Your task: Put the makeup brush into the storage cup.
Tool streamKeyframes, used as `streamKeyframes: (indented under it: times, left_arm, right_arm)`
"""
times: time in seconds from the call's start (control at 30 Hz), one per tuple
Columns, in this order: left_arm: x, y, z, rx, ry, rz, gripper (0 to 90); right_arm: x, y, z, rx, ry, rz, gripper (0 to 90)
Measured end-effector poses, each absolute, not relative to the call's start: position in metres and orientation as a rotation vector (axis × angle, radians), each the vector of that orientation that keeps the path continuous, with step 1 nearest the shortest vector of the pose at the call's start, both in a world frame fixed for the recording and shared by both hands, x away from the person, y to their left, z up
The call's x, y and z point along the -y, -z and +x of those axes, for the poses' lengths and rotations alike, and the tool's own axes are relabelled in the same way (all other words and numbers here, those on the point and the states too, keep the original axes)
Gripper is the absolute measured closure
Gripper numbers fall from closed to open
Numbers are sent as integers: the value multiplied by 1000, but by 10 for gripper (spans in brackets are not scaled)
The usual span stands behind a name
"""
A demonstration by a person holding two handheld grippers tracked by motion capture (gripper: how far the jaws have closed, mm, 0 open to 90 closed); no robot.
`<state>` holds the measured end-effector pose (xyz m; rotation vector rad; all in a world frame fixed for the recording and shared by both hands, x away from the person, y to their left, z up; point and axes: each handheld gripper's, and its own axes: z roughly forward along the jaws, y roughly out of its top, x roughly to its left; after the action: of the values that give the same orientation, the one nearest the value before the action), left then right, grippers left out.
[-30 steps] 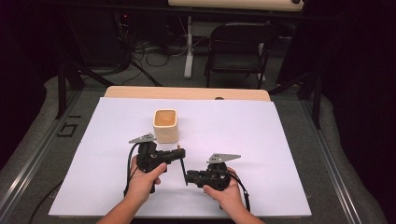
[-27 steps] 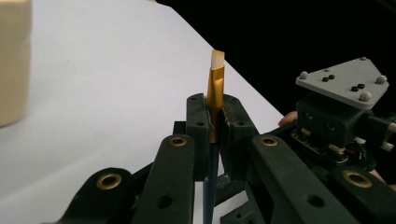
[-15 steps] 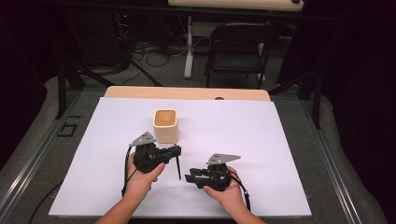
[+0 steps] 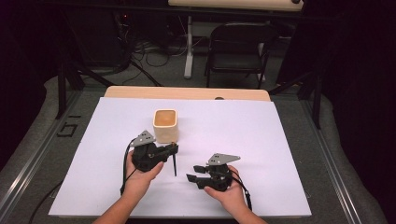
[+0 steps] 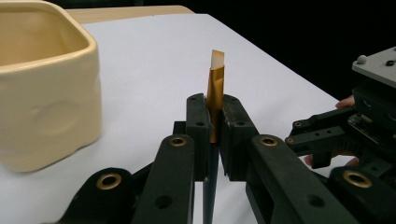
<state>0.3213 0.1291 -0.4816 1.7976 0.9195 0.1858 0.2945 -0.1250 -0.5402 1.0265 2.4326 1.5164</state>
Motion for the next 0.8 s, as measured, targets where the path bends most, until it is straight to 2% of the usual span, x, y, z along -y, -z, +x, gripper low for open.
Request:
streamKeyframes:
  times: [0.37,0.8]
  left_arm:
    - [-139,478,324,-946,-296,1820,836]
    - [-153,478,327,-985,-394,1815,835]
  right_arm:
    - [126,538,290,-2415,-1350,927,445]
    - [136,537,291,-2394,-1322,936,438]
